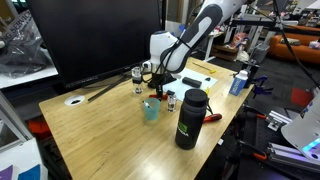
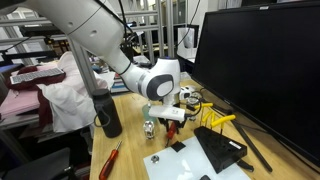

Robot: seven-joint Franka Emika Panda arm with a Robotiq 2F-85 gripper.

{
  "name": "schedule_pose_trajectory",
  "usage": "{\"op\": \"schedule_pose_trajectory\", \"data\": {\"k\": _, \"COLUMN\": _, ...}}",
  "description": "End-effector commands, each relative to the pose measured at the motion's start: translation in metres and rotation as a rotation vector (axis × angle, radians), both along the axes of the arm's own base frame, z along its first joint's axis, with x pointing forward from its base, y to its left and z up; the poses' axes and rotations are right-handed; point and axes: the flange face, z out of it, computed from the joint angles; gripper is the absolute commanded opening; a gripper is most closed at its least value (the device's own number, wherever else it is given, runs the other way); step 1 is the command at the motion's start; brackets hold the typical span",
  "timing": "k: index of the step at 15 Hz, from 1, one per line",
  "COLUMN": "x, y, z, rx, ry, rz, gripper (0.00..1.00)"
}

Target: Move the screw driver slightly to the right

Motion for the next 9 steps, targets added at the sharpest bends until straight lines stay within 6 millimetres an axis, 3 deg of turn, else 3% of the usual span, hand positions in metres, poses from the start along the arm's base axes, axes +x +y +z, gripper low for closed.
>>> {"op": "schedule_pose_trajectory", "data": {"k": 1, "x": 0.004, "y": -0.006, "z": -0.007, "rx": -0.001, "ry": 0.006, "rz": 0.015, "gripper": 0.22}}
{"op": "schedule_pose_trajectory", "data": {"k": 3, "x": 0.003, "y": -0.005, "z": -0.005, "rx": 0.002, "ry": 0.009, "rz": 0.011, "gripper": 0.08}}
{"op": "schedule_pose_trajectory", "data": {"k": 8, "x": -0.004, "y": -0.004, "z": 0.016, "rx": -0.020, "ry": 0.000, "rz": -0.030, "gripper": 0.08}}
{"op": "schedule_pose_trajectory", "data": {"k": 9, "x": -0.007, "y": 0.004, "z": 0.026, "rx": -0.027, "ry": -0.011, "rz": -0.038, "gripper": 0.08}}
